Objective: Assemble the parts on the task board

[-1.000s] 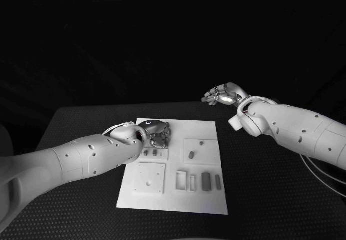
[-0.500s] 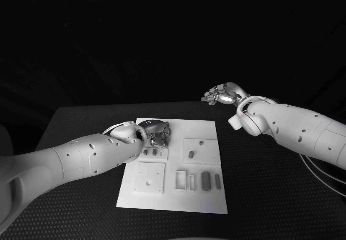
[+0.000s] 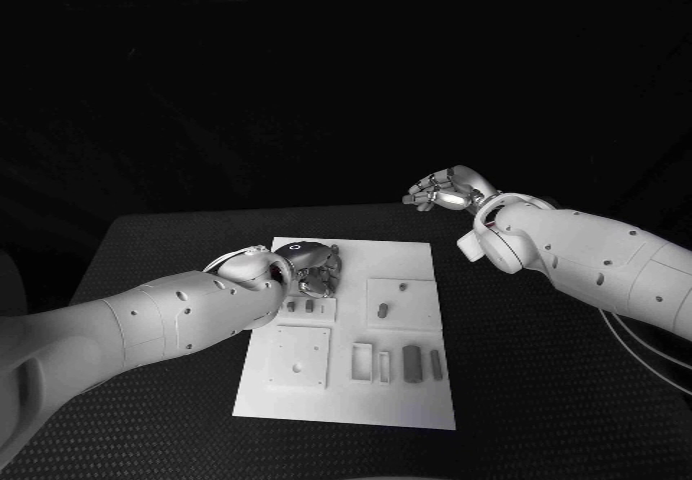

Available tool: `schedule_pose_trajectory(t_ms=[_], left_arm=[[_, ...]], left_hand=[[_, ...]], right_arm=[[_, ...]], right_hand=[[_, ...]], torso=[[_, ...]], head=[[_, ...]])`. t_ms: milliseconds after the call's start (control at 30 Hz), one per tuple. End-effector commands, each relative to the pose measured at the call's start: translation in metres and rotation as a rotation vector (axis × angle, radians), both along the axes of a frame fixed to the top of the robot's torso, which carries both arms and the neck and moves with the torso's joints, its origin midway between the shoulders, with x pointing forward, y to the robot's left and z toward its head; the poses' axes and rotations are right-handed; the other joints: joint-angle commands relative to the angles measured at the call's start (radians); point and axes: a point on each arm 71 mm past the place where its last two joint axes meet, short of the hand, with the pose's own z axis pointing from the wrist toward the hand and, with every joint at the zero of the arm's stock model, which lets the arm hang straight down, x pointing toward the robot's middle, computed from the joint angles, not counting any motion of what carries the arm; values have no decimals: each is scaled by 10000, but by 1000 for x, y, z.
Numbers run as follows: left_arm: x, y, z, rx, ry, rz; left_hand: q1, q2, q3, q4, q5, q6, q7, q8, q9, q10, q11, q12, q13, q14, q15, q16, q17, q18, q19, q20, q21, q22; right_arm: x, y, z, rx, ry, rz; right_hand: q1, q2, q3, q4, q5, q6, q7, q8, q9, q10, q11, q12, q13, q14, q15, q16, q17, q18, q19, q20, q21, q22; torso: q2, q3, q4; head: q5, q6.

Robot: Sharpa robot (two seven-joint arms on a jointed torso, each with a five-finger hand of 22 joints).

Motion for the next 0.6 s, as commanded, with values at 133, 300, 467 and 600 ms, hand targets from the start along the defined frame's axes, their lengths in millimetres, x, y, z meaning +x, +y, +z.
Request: schedule_pose_trajectory(t_ms=[133,300,467,600], left_arm=[[-2,9,2,-1099,177,437],[2,13,12,-1774,114,692],[6,17,20,-2280,256,923],[5,22,23,-2510,501,1060]], left_hand=[[-3,92,109,2,-18,136,4,59,29,147,-4,-19,8,149,-69,107,-19,105,193,-681,105,195],[-19,85,151,-10,7,165,-8,66,26,185,-13,-36,8,165,-78,103,-36,91,162,-680,88,184],[-32,86,173,-16,18,173,-12,66,22,202,-16,-48,8,166,-81,93,-48,83,148,-680,80,180],[-42,86,179,-16,19,174,-12,65,20,207,-17,-55,7,172,-82,94,-51,80,146,-681,80,179]], right_arm=[[0,1,0,15,21,147],[0,0,0,6,23,122],[0,0,0,7,27,122],[0,-1,0,5,26,112]], right_hand=[[-115,-6,46,19,52,-25,155,67,-14,58,15,57,-19,-92,3,40,-17,128,-7,72,-47,15],[-114,-5,47,18,52,-25,155,68,-16,59,15,59,-23,-93,2,43,-20,130,-7,73,-47,17],[-115,-5,47,17,52,-25,155,69,-18,59,15,61,-27,-93,2,45,-22,131,-8,73,-48,19],[-114,-5,48,16,52,-24,154,69,-19,59,14,63,-31,-94,1,47,-24,132,-8,74,-49,20]], torso=[[-3,-5,-4],[-5,-12,1],[-5,-16,19],[-2,-13,19]], head=[[13,33],[16,63],[21,80],[46,78]])
